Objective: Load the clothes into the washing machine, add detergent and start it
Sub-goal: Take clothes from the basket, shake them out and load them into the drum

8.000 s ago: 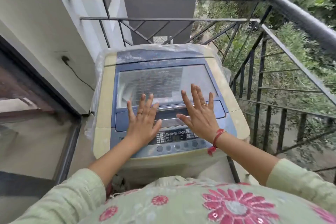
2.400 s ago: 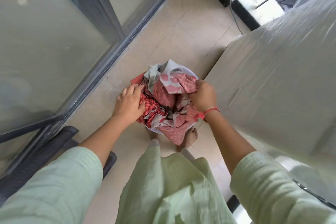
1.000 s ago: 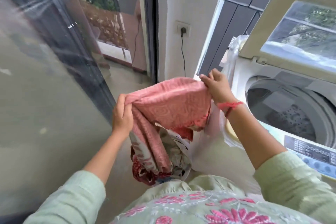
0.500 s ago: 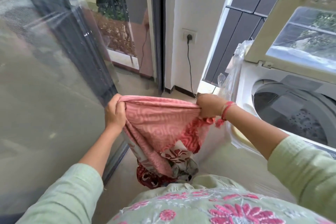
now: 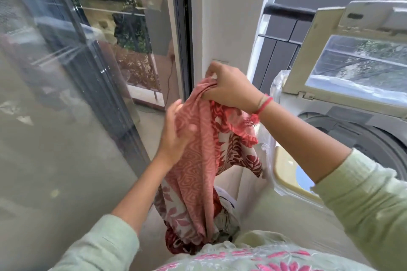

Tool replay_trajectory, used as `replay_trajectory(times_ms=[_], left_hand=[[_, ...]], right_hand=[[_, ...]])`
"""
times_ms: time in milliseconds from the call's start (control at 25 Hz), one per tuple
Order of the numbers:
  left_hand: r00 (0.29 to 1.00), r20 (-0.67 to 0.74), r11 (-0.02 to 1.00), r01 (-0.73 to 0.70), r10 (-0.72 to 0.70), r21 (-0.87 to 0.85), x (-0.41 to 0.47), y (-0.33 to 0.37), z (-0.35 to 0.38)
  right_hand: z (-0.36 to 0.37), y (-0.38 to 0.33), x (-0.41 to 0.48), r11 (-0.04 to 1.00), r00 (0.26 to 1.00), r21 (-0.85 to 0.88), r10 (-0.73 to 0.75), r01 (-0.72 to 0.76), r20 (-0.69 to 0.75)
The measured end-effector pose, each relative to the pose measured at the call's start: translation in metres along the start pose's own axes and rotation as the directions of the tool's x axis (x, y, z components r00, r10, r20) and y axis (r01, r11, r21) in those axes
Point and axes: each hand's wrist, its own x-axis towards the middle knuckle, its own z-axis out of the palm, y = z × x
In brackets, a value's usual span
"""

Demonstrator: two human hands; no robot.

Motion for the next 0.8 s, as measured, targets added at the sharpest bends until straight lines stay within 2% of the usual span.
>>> replay_trajectory(times_ms=[40,160,280,400,440,480,520,600,640,720,800], left_hand=[[0.995,0.038,0.996,-0.089,0.088,0.028,0.005,0.015,0.010],[0.988,-0.080,0.988,-0.129,0.136,0.085,0.031,0.035,-0.008],[0.954,-0.059,0.946,-0.281,0.294,0.162,0.038,0.053,-0.055],[0.911,0.095,0.875,-0.412,0.401,0.254,0.037,0.092,-0.068],[0.903,0.084,0.867,-0.428,0.421,0.256,0.039,0.099,-0.073],[0.903,0.039,0.865,-0.423,0.429,0.272,0.041,0.103,-0.081],[0.905,-0.029,0.868,-0.397,0.424,0.297,0.043,0.102,-0.094],[0.902,-0.157,0.866,-0.321,0.403,0.383,0.041,0.089,-0.129],[0.904,-0.210,0.869,-0.262,0.374,0.420,0.037,0.080,-0.144],[0.890,-0.351,0.855,-0.077,0.291,0.513,0.033,0.058,-0.174],[0.838,-0.533,0.714,0.303,0.116,0.631,0.036,0.028,-0.202]], right_hand=[[-0.006,-0.005,0.002,1.000,0.999,-0.012,-0.022,0.023,0.032],[-0.033,0.005,0.001,0.999,0.967,0.039,0.009,-0.020,0.254],[-0.031,0.038,-0.013,0.995,0.794,0.056,0.032,-0.083,0.607],[0.046,0.066,-0.035,0.995,0.678,0.016,0.053,-0.095,0.733],[0.081,0.081,-0.045,0.996,0.681,-0.001,0.062,-0.089,0.730],[0.109,0.094,-0.055,0.988,0.706,0.024,0.090,-0.150,0.702],[0.128,0.107,-0.065,0.954,0.725,0.110,0.134,-0.279,0.675],[0.141,0.138,-0.072,0.804,0.751,0.312,0.233,-0.506,0.618],[0.133,0.147,-0.071,0.752,0.780,0.376,0.284,-0.542,0.558],[0.102,0.143,-0.054,0.729,0.835,0.429,0.374,-0.534,0.404],[0.047,0.114,-0.025,0.735,0.878,0.485,0.350,-0.474,0.327]])
